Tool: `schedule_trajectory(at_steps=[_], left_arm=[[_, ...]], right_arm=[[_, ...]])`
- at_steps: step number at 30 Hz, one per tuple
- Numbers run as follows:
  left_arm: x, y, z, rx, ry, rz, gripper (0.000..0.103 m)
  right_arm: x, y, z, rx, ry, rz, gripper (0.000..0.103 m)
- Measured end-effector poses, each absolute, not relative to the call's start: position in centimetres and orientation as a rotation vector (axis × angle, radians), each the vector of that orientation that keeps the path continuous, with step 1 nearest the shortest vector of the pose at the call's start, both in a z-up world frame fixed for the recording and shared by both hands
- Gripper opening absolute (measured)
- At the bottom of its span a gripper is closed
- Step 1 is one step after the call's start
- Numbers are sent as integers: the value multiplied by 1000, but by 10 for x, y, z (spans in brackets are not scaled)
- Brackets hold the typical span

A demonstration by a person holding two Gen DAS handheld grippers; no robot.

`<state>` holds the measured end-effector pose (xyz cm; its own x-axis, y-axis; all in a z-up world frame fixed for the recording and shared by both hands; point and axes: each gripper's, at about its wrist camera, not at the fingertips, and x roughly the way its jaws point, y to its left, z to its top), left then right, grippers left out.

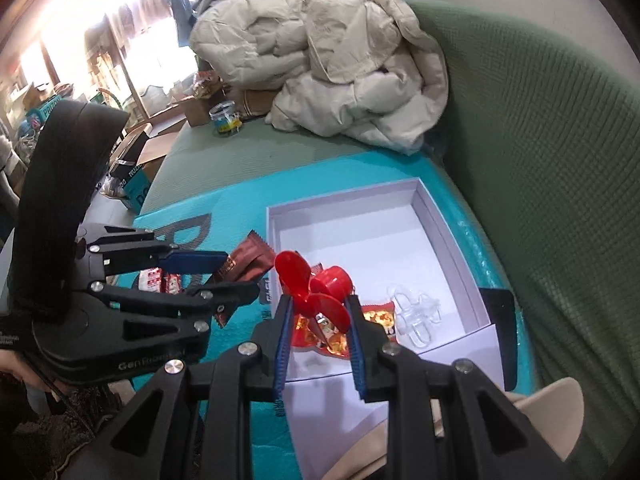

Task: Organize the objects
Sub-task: 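Carry the pinwheel and chocolate packet toward the white box with both tools, then lower both tools into the white box and open them to release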

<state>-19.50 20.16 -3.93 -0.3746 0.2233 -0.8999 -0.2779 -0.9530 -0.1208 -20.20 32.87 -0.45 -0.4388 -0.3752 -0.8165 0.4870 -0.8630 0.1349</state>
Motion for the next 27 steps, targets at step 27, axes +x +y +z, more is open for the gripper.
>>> schedule_trajectory(at_steps=[27], left_arm=[[-232,247,-97,-1583,193,2277,32]], right_arm=[[-226,359,-80,1381,23,-2261,25]])
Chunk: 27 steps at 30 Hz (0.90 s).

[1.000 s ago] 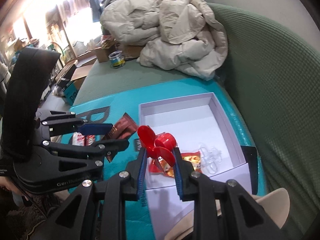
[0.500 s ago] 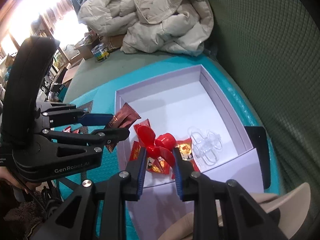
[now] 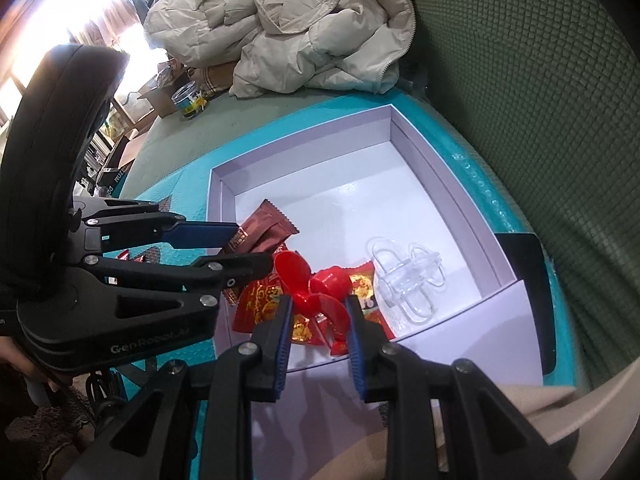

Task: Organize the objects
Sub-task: 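Lower both tools into the white box and open them to release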

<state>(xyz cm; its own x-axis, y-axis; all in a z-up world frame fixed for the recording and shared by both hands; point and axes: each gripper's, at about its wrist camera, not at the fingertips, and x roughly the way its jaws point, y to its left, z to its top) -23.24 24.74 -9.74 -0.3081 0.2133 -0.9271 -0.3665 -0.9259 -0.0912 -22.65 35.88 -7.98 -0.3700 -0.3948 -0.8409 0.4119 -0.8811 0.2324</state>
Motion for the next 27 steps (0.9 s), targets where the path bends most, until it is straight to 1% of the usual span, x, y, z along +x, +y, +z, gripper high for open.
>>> schedule_trajectory(at_steps=[11,17,22,27], left_arm=[[-244,253,-111,-1578,178,2266,32],[-253,258,-122,-1599,237,2260,32],[-259,268,-130,-1595,330,2241,32],[-263,274,-141,-1608,353,2241,33]], right_arm=[[-234,360,-87,1347,48,-2291,25],[-237,356,-99,1384,62,-2250,25],[-237,355,-110,1409,91,-2243,25],[-238,357,-115,1412,119,-2248,25]])
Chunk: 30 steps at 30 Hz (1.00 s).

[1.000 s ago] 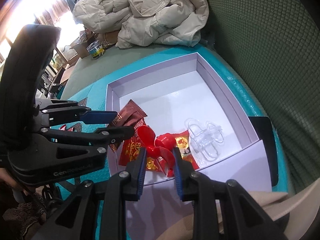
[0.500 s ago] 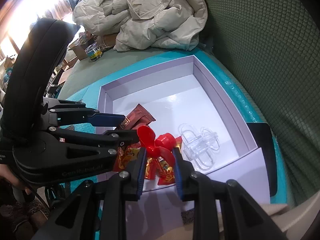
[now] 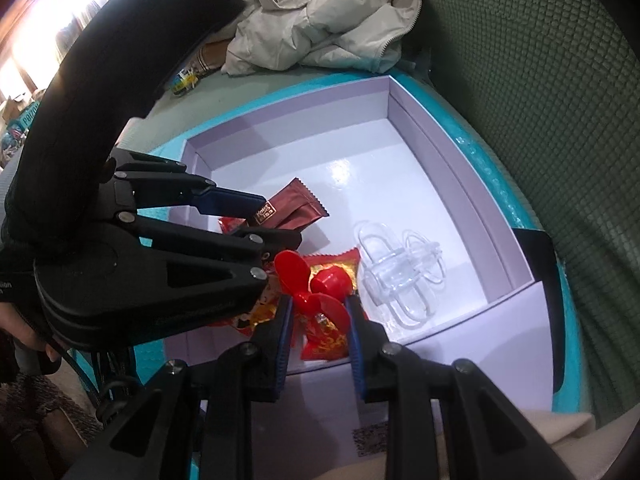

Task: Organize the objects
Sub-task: 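Lower both tools into the white box and open them to release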

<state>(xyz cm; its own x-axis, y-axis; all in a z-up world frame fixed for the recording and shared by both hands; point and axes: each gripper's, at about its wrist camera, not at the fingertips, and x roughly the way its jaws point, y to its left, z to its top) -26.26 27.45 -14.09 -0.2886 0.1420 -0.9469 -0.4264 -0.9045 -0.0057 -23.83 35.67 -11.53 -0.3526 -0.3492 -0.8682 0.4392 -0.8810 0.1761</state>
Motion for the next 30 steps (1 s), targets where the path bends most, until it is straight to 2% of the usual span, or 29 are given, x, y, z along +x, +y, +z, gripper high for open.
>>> schedule_trajectory(at_steps=[3,9,24,30], left_arm=[[-264,275,-147,-1629,356,2233,33],[-271,263,-153,-1696,245,2239,33],[-264,262,-154,-1702,273,2252,35],[-262,258,-151,-1727,305,2288,39]], right_arm=[[-240,358,-116,1418,103,-2250,25],[-240,358,-117,1406,104,-2258,25],[-243,356,-117,1433,102,-2255,25],[-240,353,-115,1431,130,-2257,43]])
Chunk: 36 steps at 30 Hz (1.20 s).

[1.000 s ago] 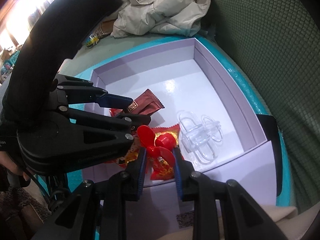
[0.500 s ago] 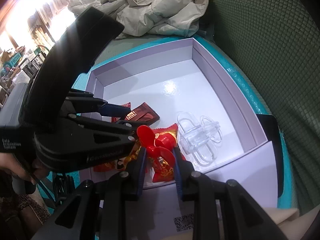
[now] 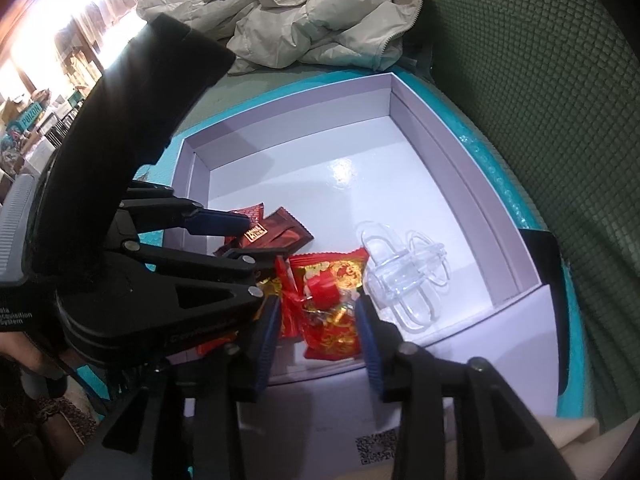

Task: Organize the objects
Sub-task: 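Lower both tools into the white box and open them to release, then move both tools back from the box to the spicy-strip and ketchup packets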

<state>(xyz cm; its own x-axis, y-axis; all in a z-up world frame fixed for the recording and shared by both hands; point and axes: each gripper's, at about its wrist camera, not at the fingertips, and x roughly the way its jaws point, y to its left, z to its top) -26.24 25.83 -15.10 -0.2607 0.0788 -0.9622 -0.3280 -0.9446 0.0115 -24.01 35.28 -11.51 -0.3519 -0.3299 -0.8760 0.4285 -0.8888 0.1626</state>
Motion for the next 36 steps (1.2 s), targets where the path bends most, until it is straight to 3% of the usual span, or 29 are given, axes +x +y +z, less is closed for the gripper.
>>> schedule_trajectory(at_steps=[11,21,36], left_arm=[[-261,245,-127,-1709,249,2377,50],[-253,227,-85,-1622,202,2489,59],[-220,197,-51,-1606,91,2631,62]], right_arm=[[-236,352,-95,1424,193,-2334,47],[-240,355,-72,1429,132,-2361,47],[-231,342,-44,1410,159,-2341,50]])
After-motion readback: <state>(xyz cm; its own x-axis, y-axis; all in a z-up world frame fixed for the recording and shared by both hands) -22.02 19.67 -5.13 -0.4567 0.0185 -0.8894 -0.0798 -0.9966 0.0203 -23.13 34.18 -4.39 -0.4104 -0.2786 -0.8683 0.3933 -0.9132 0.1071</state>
